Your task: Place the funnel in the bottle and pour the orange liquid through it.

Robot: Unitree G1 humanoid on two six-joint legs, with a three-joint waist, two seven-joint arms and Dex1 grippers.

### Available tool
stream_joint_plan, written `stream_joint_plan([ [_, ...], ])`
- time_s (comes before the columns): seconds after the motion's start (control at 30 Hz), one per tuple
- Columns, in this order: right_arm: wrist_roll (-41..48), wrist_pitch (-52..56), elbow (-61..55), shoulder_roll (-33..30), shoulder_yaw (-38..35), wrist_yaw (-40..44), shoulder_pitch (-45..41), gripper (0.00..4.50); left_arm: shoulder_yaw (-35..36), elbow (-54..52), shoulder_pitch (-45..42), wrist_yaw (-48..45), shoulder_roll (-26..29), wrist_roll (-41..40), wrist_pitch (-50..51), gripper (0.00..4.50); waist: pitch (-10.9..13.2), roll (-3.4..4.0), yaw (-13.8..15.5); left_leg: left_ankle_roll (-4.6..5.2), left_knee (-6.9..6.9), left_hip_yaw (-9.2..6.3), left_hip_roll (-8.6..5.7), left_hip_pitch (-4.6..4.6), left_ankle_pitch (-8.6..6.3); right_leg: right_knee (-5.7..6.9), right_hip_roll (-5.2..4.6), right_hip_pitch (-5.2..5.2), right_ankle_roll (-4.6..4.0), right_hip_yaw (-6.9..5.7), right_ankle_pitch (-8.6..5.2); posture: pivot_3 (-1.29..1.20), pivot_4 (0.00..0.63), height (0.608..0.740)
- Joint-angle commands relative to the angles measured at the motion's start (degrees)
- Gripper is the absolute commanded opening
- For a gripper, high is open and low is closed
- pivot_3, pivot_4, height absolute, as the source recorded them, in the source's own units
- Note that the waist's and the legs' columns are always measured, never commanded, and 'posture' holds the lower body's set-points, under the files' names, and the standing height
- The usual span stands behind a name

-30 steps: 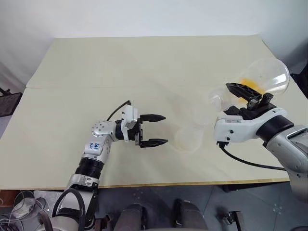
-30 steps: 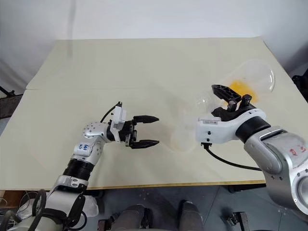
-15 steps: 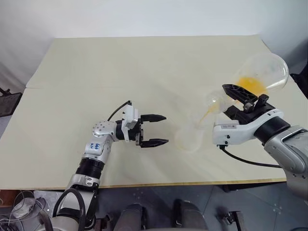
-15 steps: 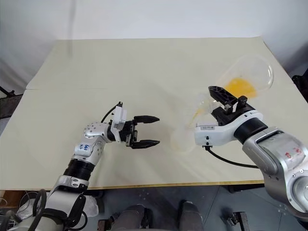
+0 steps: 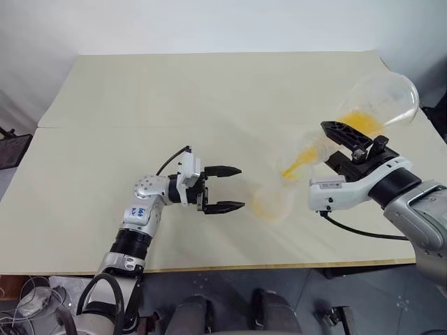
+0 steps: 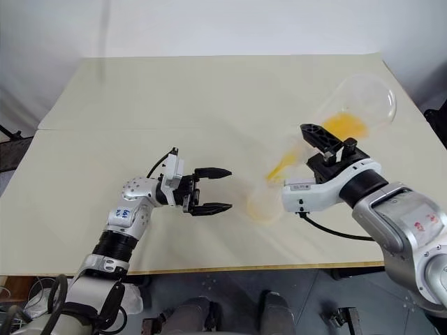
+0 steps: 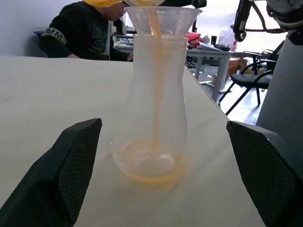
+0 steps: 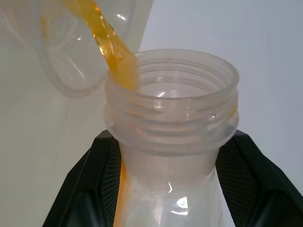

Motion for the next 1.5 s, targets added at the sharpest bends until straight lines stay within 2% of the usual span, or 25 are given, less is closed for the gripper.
stream_joint_plan([
  [0.03,-1.2,-1.5,-0.9,0.7,-2.7,0.2,-1.3,2.44,0.5,-0.2,-1.4,-0.3,-0.2,-0.2,-0.5,4.50,0.0,0.00,0.0,0.00,0.00,0.00,0.00,0.00,0.00,0.00,0.00,0.00,0.00,0.00,0.00,0.00,0.150,0.740],
  [0.63,-1.7,-6.4,0.6,3.1,-6.1,1.3,-0.3,2.44,0.5,-0.3,-2.2,0.2,-0.6,-0.3,0.0,4.50,0.0,0.00,0.0,0.00,0.00,0.01,0.00,0.01,0.00,0.03,0.00,0.00,0.00,-0.01,0.00,0.00,0.150,0.740],
  [1.5,-1.9,-13.0,2.5,2.7,-7.8,0.9,0.0,2.44,0.5,-0.4,-2.4,0.2,-0.7,-0.4,0.5,4.50,0.0,0.00,0.0,0.00,0.01,0.00,0.00,0.01,0.00,0.05,0.00,0.00,0.00,-0.01,0.00,0.00,0.150,0.740],
])
